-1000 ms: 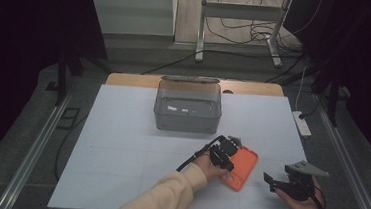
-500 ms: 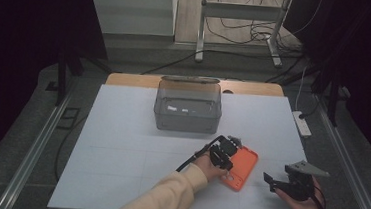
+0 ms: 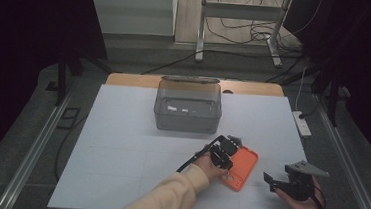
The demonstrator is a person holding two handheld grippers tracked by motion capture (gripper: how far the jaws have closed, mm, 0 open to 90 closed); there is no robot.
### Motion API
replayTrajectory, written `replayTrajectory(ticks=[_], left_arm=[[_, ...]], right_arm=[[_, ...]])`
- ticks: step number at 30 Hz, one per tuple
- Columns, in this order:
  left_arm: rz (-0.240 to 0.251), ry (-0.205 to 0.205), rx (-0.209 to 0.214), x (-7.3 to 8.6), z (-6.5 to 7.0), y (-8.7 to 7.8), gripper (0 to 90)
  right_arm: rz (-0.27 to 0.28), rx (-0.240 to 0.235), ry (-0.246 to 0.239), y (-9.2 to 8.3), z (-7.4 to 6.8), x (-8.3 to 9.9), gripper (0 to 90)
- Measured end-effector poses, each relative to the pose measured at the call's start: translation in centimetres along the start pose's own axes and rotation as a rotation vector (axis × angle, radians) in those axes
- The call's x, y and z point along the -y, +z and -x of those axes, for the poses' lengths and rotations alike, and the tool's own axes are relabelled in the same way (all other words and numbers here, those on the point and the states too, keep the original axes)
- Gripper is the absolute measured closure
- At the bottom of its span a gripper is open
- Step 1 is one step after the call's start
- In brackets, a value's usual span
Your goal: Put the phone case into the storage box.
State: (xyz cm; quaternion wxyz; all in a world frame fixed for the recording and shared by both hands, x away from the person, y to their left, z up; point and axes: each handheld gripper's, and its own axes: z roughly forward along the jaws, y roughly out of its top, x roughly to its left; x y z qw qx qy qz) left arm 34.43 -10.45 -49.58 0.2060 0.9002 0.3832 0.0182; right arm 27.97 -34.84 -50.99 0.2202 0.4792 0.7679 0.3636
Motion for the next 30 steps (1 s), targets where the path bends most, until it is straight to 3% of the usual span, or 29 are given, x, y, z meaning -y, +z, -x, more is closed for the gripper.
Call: replayTrajectory(ticks=[11, 26, 30], left_arm=[[-0.010, -0.022, -0.039, -0.16, 0.55, 0.01, 84.4], [-0.009, -0.038, -0.035, -0.25, 0.47, -0.07, 87.9], [0.006, -0.061, -0.029, -0.23, 0.07, -0.39, 88.4]], right_arm=[[0.004, 0.000, 0.004, -0.04, 0.00, -0.04, 13.4], [0.006, -0.006, 0.003, -0.05, -0.07, -0.10, 13.4], [0.007, -0.004, 0.004, -0.09, -0.05, -0.09, 13.4]])
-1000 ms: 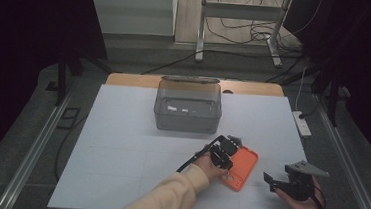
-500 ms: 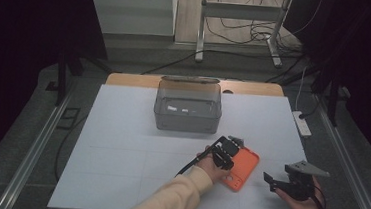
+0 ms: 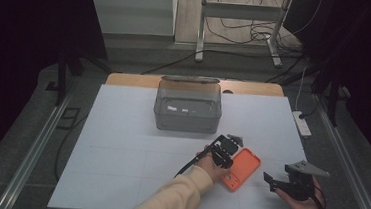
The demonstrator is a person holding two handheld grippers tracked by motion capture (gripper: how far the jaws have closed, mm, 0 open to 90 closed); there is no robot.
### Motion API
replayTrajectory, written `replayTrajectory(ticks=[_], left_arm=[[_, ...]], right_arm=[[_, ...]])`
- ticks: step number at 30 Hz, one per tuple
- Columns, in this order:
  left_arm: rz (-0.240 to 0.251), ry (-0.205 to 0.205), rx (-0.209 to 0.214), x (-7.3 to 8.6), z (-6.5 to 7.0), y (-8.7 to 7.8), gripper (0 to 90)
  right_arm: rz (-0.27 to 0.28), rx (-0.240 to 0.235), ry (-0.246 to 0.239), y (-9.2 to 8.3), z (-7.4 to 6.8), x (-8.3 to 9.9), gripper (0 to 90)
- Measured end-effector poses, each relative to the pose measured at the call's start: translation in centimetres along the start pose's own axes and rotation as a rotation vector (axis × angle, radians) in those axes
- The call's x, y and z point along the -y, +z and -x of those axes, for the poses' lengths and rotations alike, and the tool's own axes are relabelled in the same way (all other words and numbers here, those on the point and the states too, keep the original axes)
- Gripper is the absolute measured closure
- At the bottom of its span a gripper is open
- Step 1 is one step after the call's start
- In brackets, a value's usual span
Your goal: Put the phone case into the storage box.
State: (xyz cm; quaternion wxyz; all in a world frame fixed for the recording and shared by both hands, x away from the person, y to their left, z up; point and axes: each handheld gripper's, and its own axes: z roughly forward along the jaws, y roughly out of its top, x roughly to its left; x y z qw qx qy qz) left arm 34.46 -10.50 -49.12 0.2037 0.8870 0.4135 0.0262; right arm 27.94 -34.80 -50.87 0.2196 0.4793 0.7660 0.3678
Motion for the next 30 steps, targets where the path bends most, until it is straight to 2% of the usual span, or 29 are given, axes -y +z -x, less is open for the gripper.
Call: replayTrajectory(ticks=[9, 17, 30], left_arm=[[0.045, -0.030, 0.026, 0.1, -1.2, -1.1, 88.8], [0.080, -0.028, 0.061, 0.1, -2.0, -2.3, 89.1], [0.127, -0.022, 0.091, 0.3, -2.5, -4.0, 89.3]], right_arm=[[0.017, 0.008, 0.006, -0.2, 0.1, -0.1, 13.5], [0.028, 0.017, 0.016, -0.4, 0.3, -0.1, 13.8], [0.035, 0.027, 0.024, -0.6, 0.4, -0.1, 13.8]])
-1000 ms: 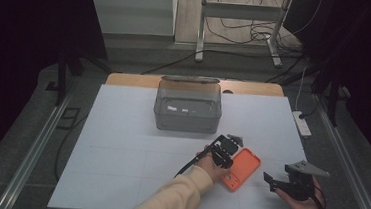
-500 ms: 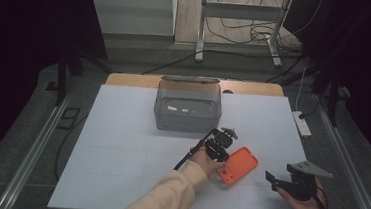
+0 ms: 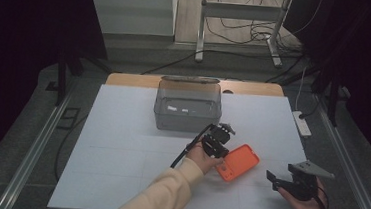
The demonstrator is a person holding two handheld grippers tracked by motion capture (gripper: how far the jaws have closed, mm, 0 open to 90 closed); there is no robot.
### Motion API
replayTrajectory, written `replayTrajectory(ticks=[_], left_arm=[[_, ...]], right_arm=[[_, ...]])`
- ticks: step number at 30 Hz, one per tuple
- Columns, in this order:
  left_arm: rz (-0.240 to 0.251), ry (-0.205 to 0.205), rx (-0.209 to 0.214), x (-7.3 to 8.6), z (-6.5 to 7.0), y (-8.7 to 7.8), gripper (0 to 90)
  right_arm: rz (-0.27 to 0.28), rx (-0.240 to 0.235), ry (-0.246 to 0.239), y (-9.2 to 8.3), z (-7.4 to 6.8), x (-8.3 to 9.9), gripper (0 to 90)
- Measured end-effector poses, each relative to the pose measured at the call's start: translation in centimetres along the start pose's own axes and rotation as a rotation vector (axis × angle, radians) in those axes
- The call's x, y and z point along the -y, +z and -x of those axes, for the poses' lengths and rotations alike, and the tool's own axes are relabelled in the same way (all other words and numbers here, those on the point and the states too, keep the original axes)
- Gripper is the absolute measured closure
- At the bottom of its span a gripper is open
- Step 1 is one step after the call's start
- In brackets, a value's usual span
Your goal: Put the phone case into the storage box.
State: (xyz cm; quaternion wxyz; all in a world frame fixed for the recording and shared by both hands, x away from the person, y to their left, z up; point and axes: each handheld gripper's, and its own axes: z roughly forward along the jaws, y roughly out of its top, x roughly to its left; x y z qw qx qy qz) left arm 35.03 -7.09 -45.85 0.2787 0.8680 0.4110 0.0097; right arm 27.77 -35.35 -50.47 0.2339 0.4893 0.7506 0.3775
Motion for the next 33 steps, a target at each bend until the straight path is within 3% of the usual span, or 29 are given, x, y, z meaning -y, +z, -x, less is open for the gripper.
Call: replayTrajectory(ticks=[33], left_arm=[[0.105, 0.044, 0.038, 1.8, -2.3, -4.7, 89.3]], right_arm=[[-0.016, -0.026, 0.013, 0.2, 0.0, 0.0, 15.2]])
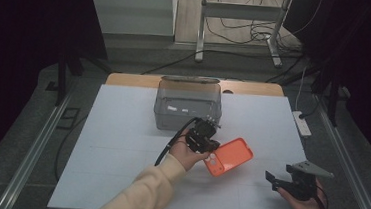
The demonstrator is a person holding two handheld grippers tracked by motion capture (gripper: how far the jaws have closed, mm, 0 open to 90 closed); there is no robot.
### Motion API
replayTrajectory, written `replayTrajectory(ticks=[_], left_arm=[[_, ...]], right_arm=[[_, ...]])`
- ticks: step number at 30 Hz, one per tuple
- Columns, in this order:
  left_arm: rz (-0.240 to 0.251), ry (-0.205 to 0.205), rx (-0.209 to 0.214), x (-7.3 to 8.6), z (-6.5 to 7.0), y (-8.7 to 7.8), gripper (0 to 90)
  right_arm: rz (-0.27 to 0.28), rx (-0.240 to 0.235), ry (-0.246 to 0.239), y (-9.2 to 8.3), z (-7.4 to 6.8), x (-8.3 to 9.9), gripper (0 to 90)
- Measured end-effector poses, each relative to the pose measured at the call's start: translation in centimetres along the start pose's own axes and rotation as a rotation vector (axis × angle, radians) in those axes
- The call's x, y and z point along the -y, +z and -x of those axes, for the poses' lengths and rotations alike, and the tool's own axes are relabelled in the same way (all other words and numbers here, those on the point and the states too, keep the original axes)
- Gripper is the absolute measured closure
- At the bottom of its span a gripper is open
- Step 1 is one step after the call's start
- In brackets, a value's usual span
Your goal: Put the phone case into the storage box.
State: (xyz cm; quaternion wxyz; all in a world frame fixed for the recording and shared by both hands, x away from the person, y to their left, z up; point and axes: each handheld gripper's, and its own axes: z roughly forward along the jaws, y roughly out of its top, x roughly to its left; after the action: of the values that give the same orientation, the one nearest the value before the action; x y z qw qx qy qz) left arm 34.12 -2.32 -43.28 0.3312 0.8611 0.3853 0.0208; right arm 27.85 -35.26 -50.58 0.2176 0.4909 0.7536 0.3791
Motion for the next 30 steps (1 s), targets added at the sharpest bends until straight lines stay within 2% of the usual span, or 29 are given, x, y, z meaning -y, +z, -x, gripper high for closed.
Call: replayTrajectory(ticks=[14, 30], left_arm=[[0.024, 0.027, 0.016, 0.9, -0.6, -1.2, 89.3], [0.041, 0.029, 0.013, 2.1, -1.8, -2.4, 89.5]], right_arm=[[-0.002, -0.011, 0.013, 0.0, 0.0, 0.0, 15.5], [-0.004, -0.012, 0.019, 0.1, 0.0, 0.0, 15.6]])
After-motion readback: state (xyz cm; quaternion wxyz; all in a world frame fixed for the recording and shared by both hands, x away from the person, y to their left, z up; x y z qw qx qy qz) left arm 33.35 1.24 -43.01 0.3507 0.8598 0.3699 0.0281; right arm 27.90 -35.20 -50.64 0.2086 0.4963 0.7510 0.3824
